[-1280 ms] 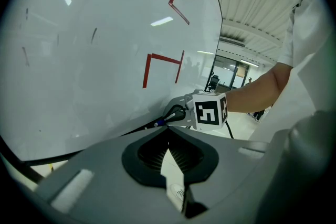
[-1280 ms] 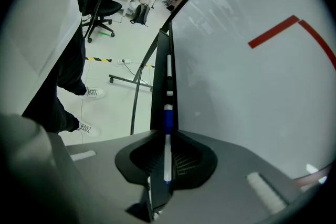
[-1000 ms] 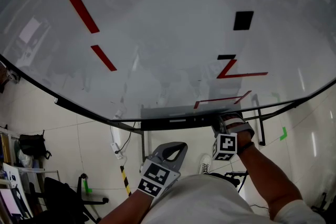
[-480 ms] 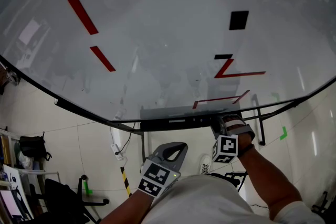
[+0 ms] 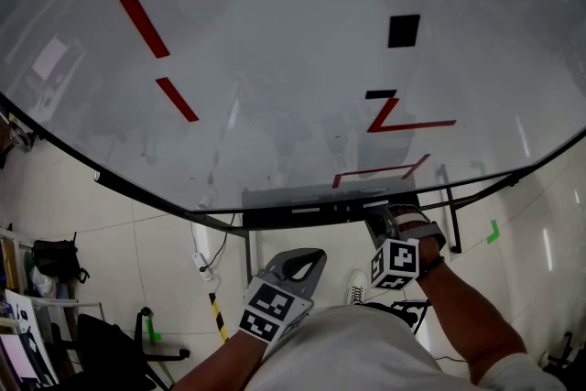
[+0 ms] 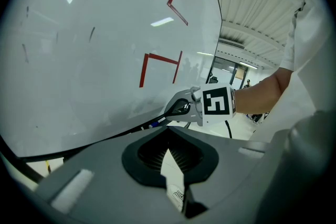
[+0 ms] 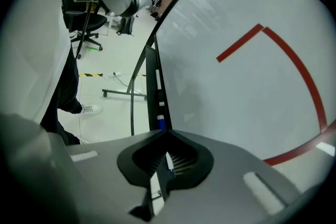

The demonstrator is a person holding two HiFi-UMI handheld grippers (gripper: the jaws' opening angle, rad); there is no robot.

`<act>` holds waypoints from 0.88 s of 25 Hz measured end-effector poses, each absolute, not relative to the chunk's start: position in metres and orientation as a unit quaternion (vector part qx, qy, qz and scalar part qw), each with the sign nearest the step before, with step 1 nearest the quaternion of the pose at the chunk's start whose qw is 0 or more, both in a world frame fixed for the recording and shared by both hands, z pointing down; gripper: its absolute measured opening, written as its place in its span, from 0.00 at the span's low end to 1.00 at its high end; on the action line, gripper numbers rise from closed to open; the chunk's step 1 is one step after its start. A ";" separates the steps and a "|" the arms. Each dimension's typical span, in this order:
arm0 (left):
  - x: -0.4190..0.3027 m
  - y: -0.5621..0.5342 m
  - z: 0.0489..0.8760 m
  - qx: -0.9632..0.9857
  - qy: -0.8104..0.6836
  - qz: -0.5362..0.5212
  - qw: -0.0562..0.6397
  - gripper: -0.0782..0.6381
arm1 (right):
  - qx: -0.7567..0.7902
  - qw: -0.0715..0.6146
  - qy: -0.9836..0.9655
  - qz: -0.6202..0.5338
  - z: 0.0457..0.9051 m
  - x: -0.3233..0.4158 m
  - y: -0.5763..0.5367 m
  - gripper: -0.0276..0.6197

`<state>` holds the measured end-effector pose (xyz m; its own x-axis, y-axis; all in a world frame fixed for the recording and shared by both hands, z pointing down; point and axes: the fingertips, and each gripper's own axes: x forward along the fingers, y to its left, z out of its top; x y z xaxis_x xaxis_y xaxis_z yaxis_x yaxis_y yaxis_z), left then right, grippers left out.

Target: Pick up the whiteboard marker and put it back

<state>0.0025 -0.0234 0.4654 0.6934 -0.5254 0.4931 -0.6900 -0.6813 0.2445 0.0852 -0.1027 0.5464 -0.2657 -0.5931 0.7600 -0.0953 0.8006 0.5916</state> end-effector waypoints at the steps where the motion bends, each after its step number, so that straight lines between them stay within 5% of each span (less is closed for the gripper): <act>1: 0.003 -0.023 0.465 0.896 -0.339 0.196 0.211 0.13 | 0.228 0.555 -0.771 -0.213 0.542 0.084 -0.100 0.05; 14: 0.008 -0.022 0.463 0.899 -0.332 0.201 0.201 0.13 | 0.254 0.481 -0.822 -0.170 0.486 0.073 -0.067 0.05; 22: 0.007 -0.024 0.459 0.899 -0.336 0.193 0.202 0.13 | 0.244 0.382 -0.891 -0.036 0.465 0.063 -0.043 0.05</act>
<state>0.0066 -0.0236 0.4592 0.6993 -0.5265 0.4835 -0.6827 -0.6923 0.2336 0.0626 -0.0429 0.4652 -0.5887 -0.4617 0.6635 -0.4069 0.8785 0.2503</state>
